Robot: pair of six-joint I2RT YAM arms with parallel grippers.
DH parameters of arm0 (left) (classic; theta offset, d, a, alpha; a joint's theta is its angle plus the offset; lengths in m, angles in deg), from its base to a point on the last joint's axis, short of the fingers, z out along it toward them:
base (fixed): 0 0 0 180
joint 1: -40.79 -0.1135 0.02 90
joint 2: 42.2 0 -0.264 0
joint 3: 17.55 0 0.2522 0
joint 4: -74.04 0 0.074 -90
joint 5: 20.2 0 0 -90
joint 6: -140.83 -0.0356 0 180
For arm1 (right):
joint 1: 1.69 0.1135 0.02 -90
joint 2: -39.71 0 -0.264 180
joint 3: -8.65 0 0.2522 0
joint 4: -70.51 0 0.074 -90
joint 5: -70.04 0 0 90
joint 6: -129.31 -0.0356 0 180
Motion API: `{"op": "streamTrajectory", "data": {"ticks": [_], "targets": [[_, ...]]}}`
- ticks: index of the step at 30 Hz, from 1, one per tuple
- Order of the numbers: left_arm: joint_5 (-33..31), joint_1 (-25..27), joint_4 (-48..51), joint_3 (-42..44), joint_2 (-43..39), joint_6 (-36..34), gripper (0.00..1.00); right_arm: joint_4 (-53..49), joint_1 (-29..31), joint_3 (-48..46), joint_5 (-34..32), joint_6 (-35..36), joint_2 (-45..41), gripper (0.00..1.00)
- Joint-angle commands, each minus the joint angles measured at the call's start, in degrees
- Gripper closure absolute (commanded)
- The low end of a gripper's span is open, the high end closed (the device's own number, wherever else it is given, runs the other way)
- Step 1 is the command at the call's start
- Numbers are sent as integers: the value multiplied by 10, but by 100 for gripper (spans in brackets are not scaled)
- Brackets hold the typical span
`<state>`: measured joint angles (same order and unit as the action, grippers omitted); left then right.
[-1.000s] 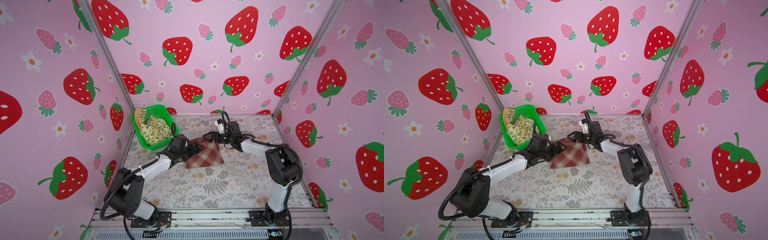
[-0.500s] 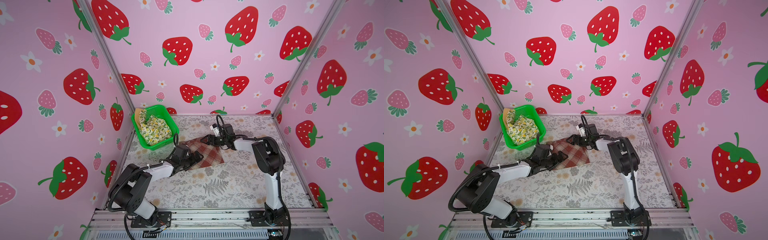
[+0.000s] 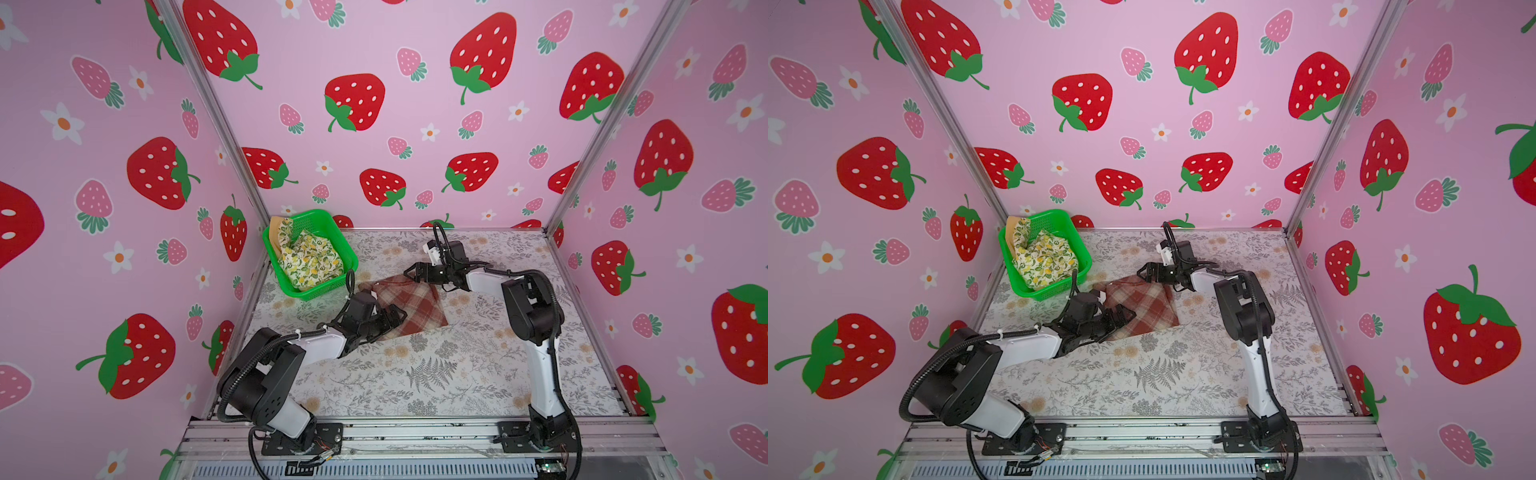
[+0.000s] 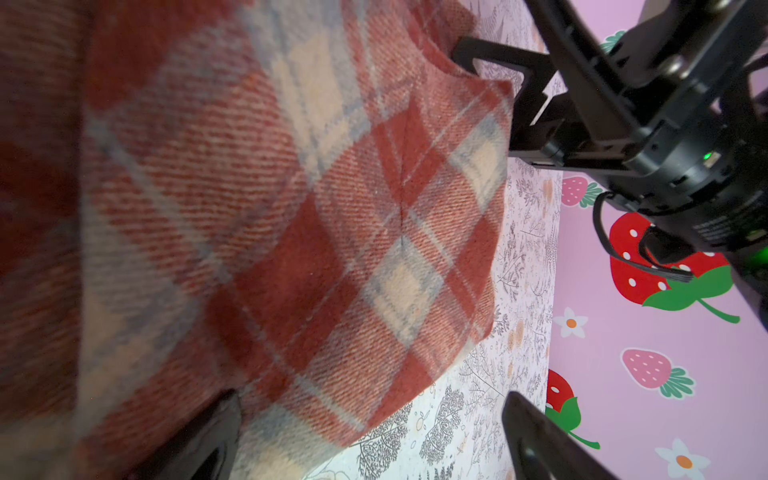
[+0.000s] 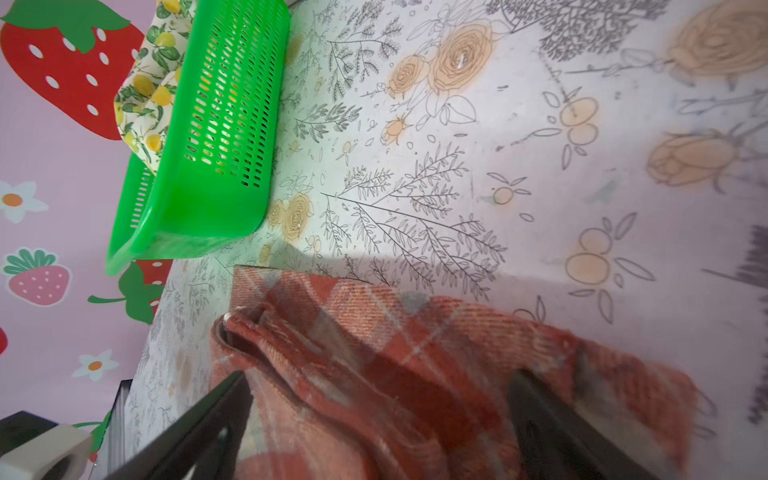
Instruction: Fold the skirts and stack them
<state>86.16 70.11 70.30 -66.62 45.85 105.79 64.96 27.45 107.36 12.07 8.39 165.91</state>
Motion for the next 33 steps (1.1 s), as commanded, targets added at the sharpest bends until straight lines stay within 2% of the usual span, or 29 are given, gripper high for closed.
{"op": "streamTrajectory", "data": {"ticks": [1, 5, 10, 17, 25, 28, 33], "targets": [[-32, -1, 113, -30, -17, -24, 0, -28, -3, -17, -48, 41, -85, 0], [-34, -8, 167, -93, -37, -54, 0, -53, -2, -63, -96, 64, -152, 0], [-25, -25, 216, -164, -54, -74, 0, -66, -2, -135, -101, 84, -191, 0], [-44, -58, 277, -214, -69, -103, 1, -43, -1, -218, -89, 100, -193, 0], [-108, -81, 344, -224, -84, -130, 1, -11, 7, -255, -68, 96, -171, 2], [-108, -91, 348, -215, -89, -129, 1, -9, 15, -254, -66, 91, -157, 5], [-109, -103, 352, -207, -99, -131, 1, -19, 25, -242, -64, 81, -127, 22]]}}
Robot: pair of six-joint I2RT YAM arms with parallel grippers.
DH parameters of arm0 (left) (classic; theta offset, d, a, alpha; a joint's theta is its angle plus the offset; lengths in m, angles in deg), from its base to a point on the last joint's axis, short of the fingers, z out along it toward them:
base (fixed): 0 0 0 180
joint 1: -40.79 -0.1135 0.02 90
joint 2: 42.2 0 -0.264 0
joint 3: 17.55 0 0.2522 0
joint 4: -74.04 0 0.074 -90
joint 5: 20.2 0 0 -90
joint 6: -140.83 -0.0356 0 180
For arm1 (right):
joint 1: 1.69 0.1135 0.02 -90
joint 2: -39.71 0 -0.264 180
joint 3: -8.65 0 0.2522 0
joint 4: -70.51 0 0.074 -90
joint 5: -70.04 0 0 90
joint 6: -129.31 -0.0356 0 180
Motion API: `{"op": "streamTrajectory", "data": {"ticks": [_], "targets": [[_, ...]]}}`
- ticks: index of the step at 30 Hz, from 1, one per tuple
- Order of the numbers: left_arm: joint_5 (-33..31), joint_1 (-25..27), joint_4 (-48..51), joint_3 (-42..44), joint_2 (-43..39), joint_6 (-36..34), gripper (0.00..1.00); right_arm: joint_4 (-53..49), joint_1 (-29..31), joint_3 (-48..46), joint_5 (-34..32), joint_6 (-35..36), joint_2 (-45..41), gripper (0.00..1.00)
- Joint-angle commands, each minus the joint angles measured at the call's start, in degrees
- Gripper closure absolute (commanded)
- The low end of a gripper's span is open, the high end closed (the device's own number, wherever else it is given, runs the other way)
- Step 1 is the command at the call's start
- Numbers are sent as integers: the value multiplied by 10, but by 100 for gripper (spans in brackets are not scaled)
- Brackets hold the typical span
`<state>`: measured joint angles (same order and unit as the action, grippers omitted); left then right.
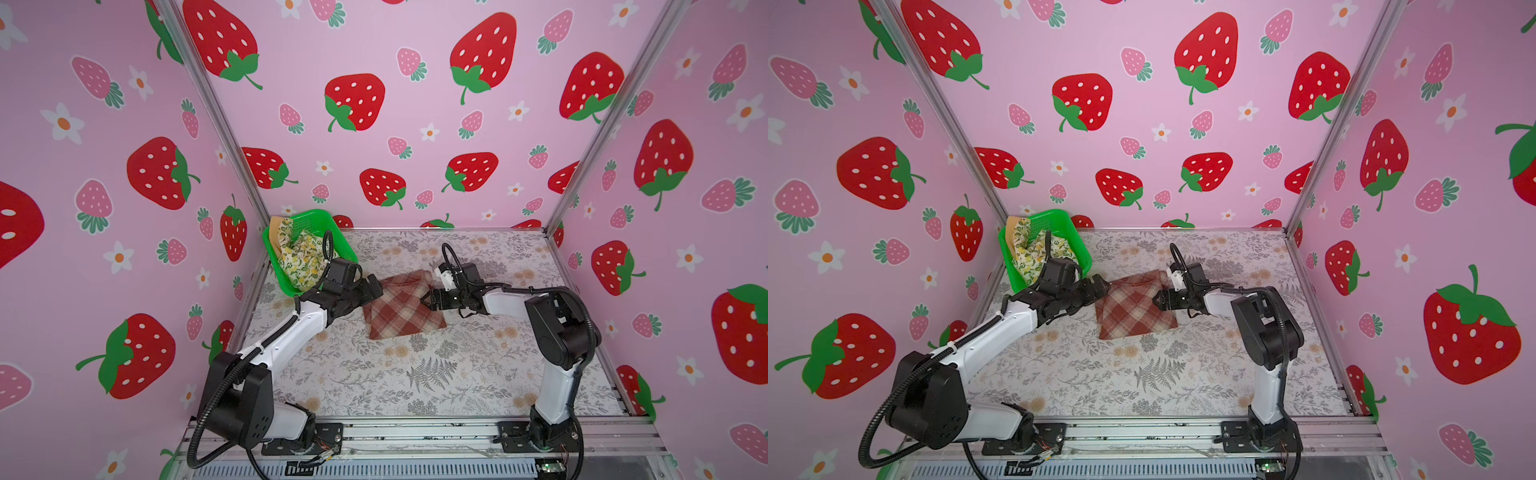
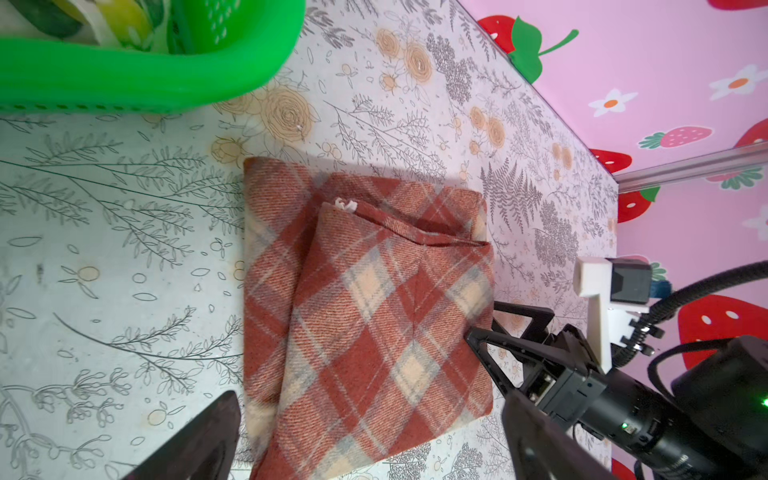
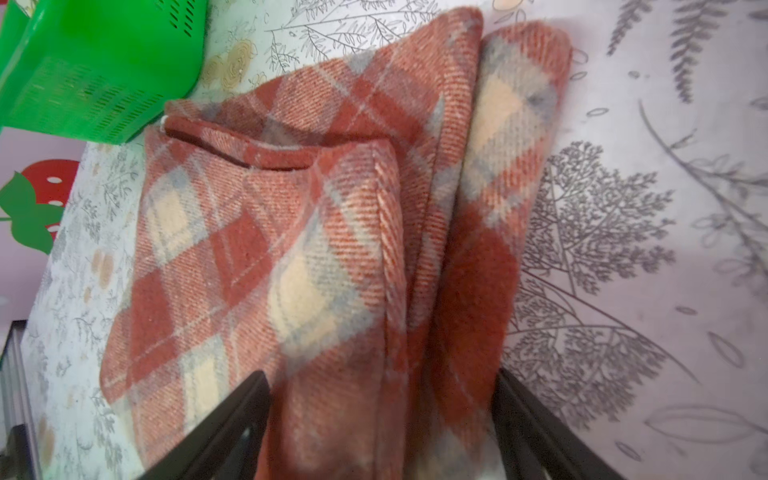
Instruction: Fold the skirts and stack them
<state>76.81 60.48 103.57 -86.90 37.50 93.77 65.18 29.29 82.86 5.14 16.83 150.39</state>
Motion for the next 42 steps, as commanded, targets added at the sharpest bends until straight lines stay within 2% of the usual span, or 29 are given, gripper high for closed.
{"op": "streamTrajectory", "data": {"ticks": [1, 3, 6, 8, 12, 24, 27, 32, 38, 42], "targets": [[-16, -9, 21, -4, -18, -13, 1, -25, 7, 7, 4, -4, 34, 26], [-15, -15, 25, -3, -19, -15, 1, -30, 8, 12, -3, -5, 41, 37], [-9, -23, 25, 0, -21, -16, 1, -44, 6, 20, -24, -5, 42, 64], [-6, -28, 23, 3, -23, -16, 1, -63, 2, 33, -35, -4, 43, 75], [-3, -37, 15, 8, -23, -17, 1, -104, -12, 57, -91, 10, 34, 85], [5, -39, -25, -11, 7, -11, 1, -304, -138, 200, -288, 80, 23, 91], [34, -39, -34, -25, 24, -7, 1, -340, -177, 251, -309, 85, 47, 91], [38, -39, -42, -39, 37, -6, 1, -393, -220, 346, -351, 107, 102, 90], [34, -44, -37, -52, 37, -13, 1, -454, -246, 476, -442, 154, 182, 87], [39, -50, -29, -67, 47, -15, 1, -469, -258, 543, -475, 175, 232, 88]]}}
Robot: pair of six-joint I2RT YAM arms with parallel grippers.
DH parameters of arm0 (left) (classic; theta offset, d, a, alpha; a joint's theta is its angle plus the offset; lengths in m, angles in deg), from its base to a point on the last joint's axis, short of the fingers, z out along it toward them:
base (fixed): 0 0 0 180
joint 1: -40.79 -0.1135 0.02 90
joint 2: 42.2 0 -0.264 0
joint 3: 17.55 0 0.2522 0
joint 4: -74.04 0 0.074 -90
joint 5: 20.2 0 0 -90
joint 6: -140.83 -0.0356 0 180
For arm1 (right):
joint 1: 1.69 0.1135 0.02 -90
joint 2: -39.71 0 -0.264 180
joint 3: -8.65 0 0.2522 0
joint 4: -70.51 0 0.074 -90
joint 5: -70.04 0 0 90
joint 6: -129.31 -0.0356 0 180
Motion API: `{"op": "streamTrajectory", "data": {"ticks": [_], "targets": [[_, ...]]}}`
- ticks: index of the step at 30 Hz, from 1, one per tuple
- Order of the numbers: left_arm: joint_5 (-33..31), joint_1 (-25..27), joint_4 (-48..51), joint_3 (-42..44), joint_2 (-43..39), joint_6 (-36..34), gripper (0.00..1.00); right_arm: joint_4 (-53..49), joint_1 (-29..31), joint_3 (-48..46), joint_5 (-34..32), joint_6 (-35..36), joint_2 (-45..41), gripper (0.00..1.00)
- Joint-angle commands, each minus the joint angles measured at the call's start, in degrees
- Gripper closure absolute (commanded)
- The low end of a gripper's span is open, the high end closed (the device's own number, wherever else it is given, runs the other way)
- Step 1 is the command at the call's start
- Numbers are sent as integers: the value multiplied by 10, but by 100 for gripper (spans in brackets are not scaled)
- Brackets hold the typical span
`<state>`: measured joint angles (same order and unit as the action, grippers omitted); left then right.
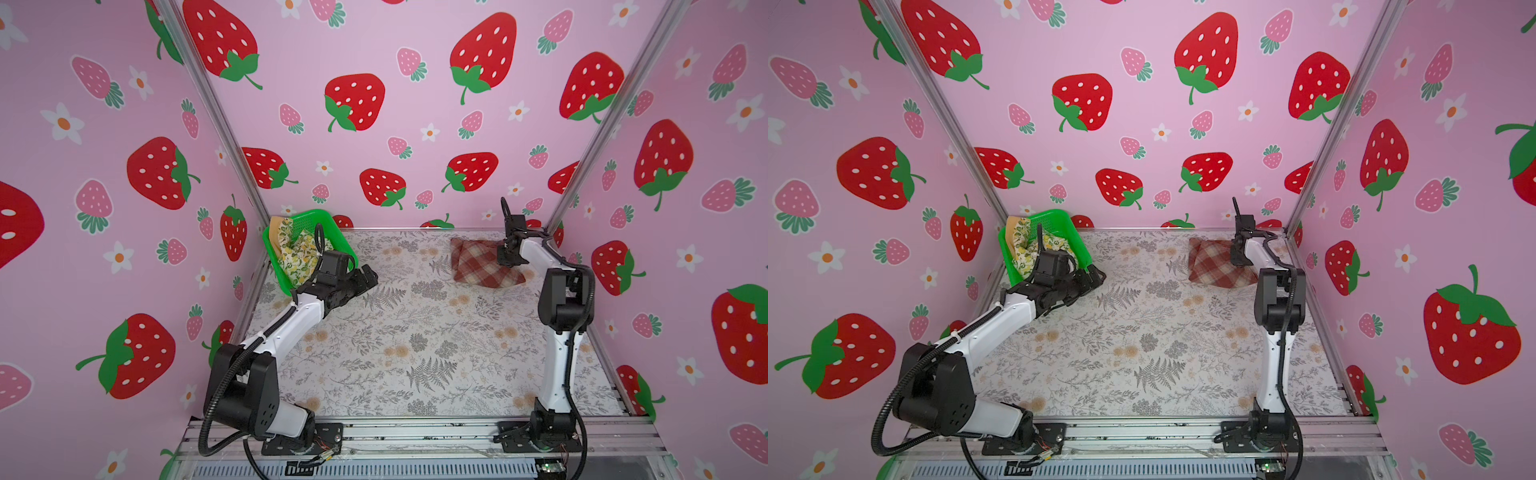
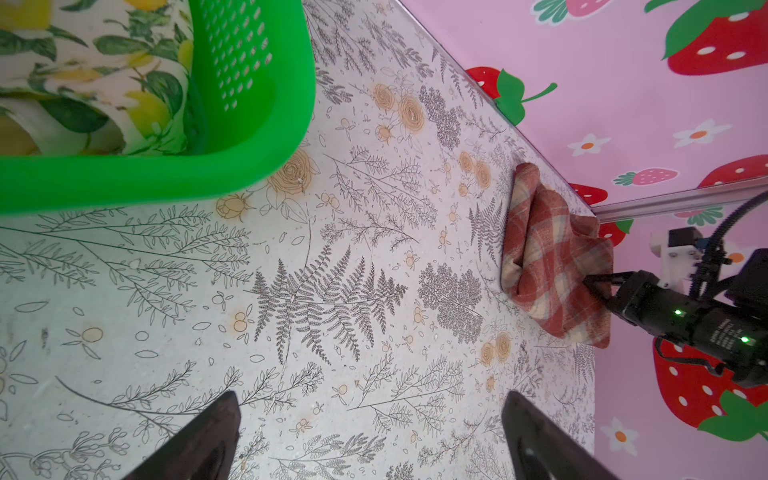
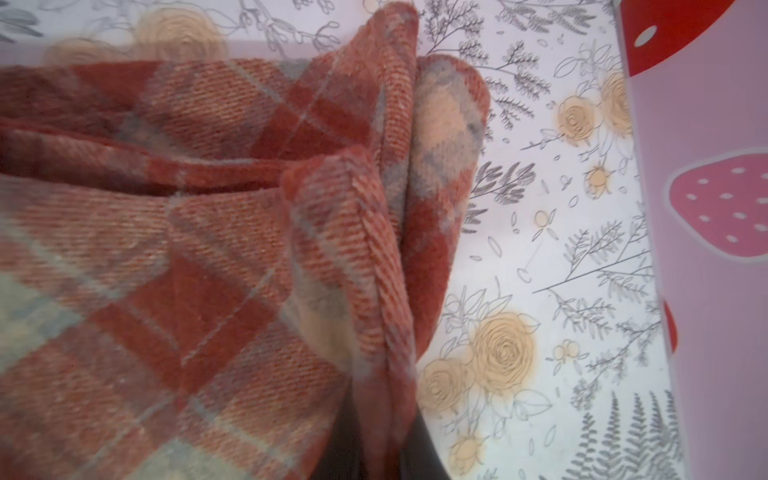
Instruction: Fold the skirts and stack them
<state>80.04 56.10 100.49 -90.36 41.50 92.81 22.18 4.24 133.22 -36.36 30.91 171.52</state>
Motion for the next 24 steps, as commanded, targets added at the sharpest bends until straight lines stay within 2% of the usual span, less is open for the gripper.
{"op": "streamTrajectory", "data": {"ticks": [1, 5, 9, 10, 15, 19, 20, 24], "targets": [[7, -8, 5, -36, 8, -6, 1, -40, -8, 50, -65, 40, 30, 87], [1, -14, 17, -41, 6, -13, 1, -26, -12, 82, -107, 73, 62, 86], [-4, -30, 39, -59, 7, -24, 1, -25, -15, 107, -132, 61, 79, 68], [-6, -34, 46, -66, 8, -25, 1, -23, -16, 109, -128, 53, 76, 60], [-28, -60, 85, -114, 13, -36, 1, 23, -12, 79, -48, 29, 20, 25], [-67, -81, 122, -163, 25, -51, 1, 42, 0, 59, -4, 12, -39, 9], [-79, -89, 136, -179, 31, -54, 1, 42, 4, 56, 14, 7, -53, 0], [-110, -134, 185, -230, 60, -55, 1, 46, 24, 27, 76, -12, -110, 0]]}}
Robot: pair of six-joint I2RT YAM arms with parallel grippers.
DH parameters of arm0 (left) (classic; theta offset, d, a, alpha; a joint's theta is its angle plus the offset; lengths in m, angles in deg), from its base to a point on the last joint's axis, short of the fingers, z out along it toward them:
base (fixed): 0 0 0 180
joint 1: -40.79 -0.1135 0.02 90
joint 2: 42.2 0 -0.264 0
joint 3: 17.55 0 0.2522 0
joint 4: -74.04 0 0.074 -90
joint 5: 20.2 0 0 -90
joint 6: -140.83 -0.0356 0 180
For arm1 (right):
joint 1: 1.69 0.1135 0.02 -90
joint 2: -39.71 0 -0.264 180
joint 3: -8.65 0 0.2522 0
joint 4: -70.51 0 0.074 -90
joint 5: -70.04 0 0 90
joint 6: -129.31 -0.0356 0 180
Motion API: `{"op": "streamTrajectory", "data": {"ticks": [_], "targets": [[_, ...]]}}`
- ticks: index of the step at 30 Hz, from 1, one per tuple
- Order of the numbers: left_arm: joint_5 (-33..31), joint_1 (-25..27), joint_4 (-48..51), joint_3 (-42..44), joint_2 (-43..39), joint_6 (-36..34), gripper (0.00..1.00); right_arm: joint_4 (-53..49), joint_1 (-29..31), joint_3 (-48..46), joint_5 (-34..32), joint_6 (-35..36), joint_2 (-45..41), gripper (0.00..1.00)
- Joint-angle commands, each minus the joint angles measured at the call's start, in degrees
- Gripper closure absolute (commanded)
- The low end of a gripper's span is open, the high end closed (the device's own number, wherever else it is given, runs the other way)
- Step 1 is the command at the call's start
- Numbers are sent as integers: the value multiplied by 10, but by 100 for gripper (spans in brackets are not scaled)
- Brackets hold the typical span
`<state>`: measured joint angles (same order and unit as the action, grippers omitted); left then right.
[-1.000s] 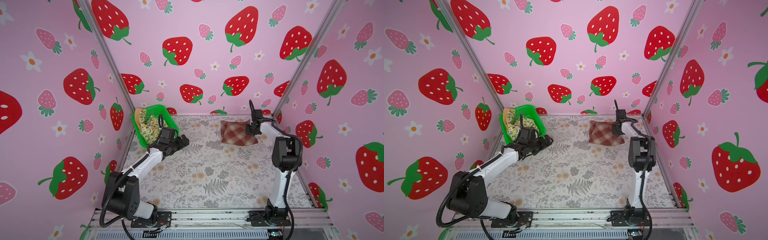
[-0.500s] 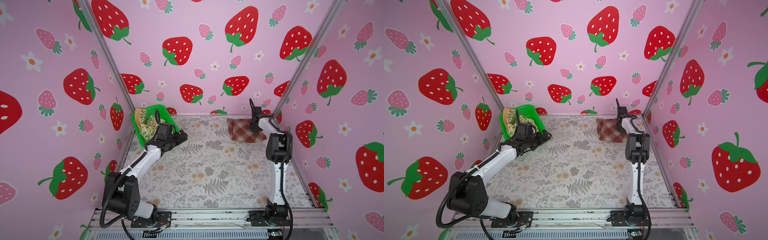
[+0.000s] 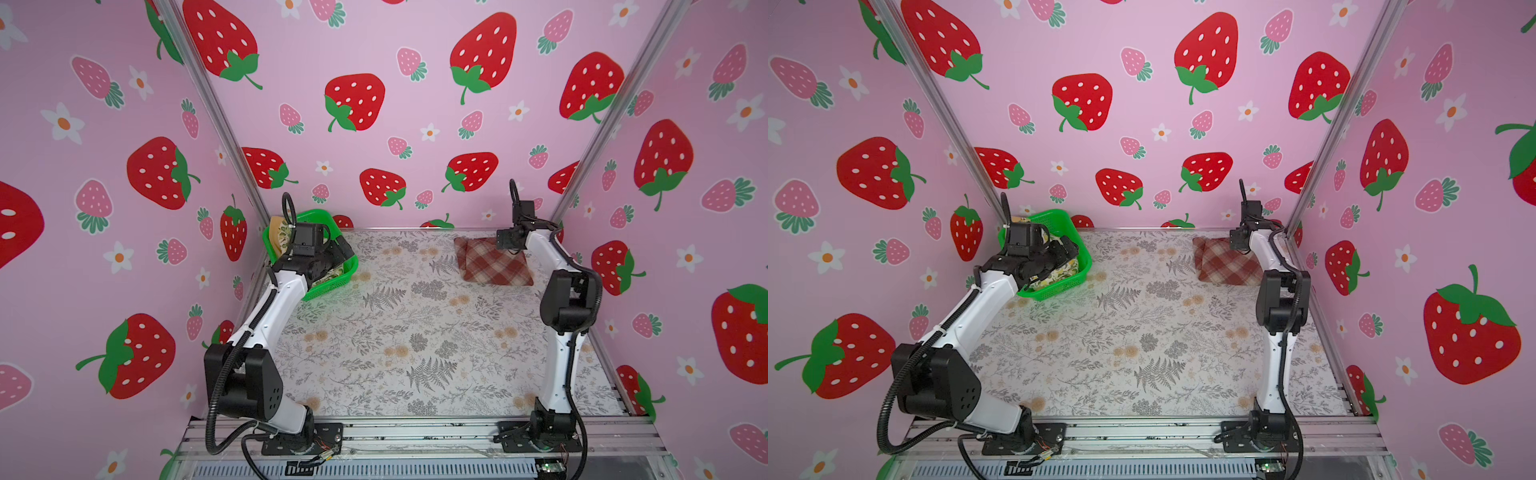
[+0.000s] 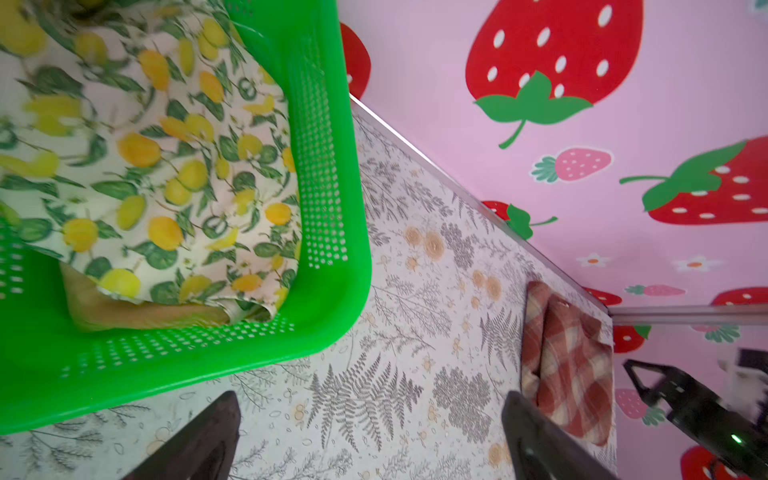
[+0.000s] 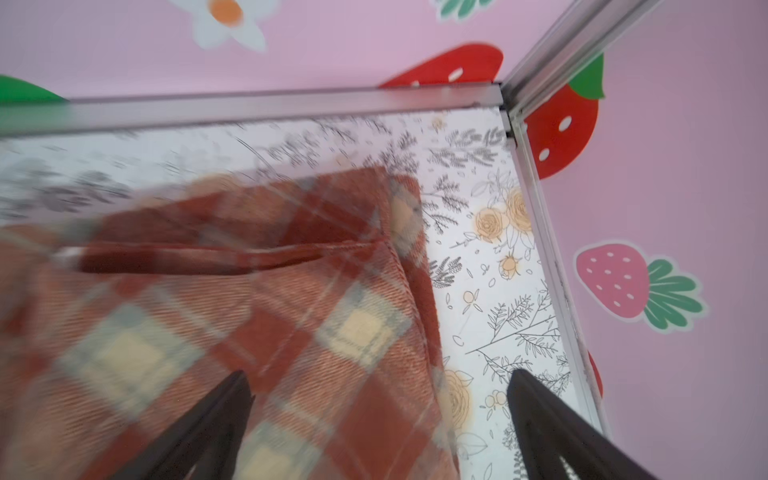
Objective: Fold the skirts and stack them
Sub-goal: 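Release the skirt at the far edge while the left gripper reaches into the basket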
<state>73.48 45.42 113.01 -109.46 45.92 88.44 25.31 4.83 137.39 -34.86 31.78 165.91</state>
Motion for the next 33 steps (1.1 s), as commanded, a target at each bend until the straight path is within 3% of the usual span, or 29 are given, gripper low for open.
{"op": "streamTrajectory", "data": {"ticks": [1, 7, 12, 23, 27, 33], "targets": [[-53, -38, 72, -53, 25, -14, 1, 23, 25, -31, 77, -28, -73, 0], [-76, -84, 109, -130, 92, -36, 0, 106, 69, -161, 180, -71, -173, 0], [-117, -102, 131, -185, 155, -60, 0, 157, 117, -255, 226, -93, -219, 0], [-152, -133, 151, -302, 285, -57, 5, 223, 195, -400, 253, -132, -268, 0], [-157, -133, 182, -352, 331, -66, 7, 232, 209, -422, 256, -140, -276, 0], [-148, -132, 190, -358, 370, -77, 10, 235, 219, -435, 258, -144, -282, 0]]}}
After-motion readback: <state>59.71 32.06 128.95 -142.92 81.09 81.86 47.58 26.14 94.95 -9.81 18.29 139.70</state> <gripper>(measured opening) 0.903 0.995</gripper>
